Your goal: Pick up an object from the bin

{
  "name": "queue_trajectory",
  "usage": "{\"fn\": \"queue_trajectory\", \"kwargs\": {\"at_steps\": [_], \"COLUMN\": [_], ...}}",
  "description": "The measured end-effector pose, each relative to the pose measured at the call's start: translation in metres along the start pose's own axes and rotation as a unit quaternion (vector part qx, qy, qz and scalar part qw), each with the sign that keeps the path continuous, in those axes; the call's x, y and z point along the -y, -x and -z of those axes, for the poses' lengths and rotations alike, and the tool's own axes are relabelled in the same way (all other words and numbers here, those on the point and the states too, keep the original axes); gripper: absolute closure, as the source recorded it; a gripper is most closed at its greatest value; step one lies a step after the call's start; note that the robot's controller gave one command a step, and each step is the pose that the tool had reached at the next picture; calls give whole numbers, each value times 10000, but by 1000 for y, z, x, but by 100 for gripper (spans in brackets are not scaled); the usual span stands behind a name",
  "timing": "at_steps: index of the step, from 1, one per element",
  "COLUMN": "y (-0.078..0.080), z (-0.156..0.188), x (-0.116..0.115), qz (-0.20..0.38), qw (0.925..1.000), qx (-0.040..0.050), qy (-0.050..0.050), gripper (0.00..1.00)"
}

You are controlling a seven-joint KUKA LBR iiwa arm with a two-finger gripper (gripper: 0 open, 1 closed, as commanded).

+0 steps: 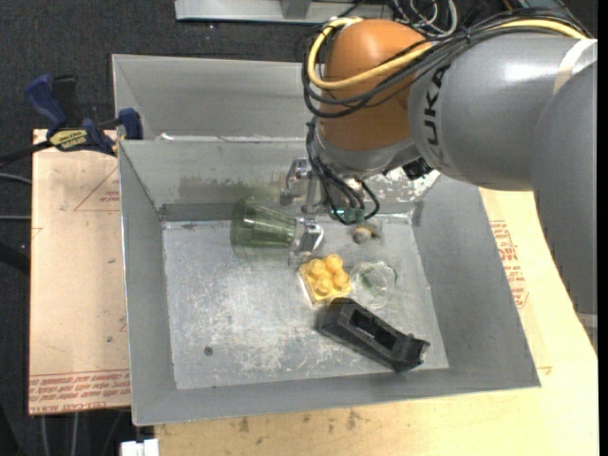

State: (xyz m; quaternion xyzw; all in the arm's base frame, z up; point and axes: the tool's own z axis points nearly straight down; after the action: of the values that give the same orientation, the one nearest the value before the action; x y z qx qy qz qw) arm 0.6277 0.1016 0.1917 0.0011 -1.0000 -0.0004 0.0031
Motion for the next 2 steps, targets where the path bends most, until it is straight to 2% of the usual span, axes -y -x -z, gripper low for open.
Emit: {"fn": "queue_trajectory", "kwargs": {"at_steps": [1, 2], "y": [2, 15], "z": [4, -73], "x": [0, 7], "qz": [-10, -396], "qw": [10000, 9991], "qx": [39, 115], "qy": [3, 14], "gripper": [0, 0]}}
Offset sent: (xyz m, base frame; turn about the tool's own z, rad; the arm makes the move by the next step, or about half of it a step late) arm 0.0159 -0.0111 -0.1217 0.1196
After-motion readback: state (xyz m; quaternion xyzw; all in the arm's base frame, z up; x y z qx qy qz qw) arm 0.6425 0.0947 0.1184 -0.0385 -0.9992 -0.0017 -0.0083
